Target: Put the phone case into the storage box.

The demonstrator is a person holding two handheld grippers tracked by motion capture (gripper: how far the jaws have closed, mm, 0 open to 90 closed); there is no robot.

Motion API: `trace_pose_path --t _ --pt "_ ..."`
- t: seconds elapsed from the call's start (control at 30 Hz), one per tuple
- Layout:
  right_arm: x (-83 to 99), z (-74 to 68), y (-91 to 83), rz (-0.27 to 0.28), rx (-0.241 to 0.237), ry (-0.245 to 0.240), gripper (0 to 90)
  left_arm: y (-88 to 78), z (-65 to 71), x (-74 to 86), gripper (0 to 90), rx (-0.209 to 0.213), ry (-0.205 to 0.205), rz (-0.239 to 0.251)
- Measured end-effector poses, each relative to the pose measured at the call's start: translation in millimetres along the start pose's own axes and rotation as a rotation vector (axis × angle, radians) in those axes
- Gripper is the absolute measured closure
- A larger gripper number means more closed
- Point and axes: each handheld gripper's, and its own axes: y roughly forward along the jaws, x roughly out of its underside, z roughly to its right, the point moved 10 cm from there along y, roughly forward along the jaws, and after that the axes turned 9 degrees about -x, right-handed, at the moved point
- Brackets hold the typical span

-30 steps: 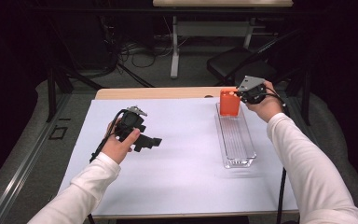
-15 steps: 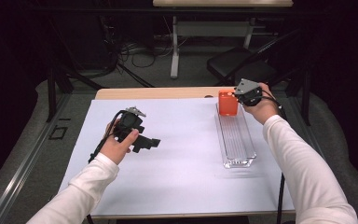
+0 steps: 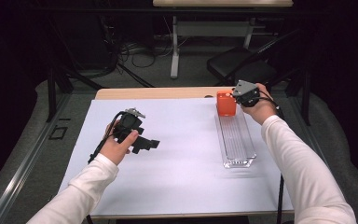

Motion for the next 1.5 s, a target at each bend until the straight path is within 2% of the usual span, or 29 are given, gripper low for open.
trace_pose_path --t 0.1,0.37,0.63,0.77,1.13,1.43,1.5 --pt "2.3 2.1 0.3 -0.021 0.012 -0.014 78.8 -0.5 0.5 -0.3 15.9 0.0 -0.004 0.003" --pt "10.3 9.3 2.6 -0.072 0.036 -0.003 77.7 -0.1 1.0 -0.4 15.9 0.005 0.004 0.0" --pt "16.6 15.8 6.3 -0.092 0.059 -0.005 75.6 -0.2 2.2 -2.3 15.9 0.01 0.008 0.002" --pt "19.5 18.6 7.8 -0.092 0.069 -0.012 74.1 -0.5 2.0 -1.9 15.9 0.01 0.012 -0.001" --pt "24.5 24.3 10.3 -0.096 0.084 0.027 70.7 -1.1 1.2 -1.7 15.9 0.011 0.006 -0.001" --pt "24.0 24.4 11.6 -0.098 0.09 0.043 62.7 0.1 1.7 -2.4 15.9 0.01 0.004 -0.001" --pt "24.2 24.3 10.7 -0.105 0.092 0.047 61.2 0.0 2.0 -2.4 15.9 0.012 0.014 -0.002"
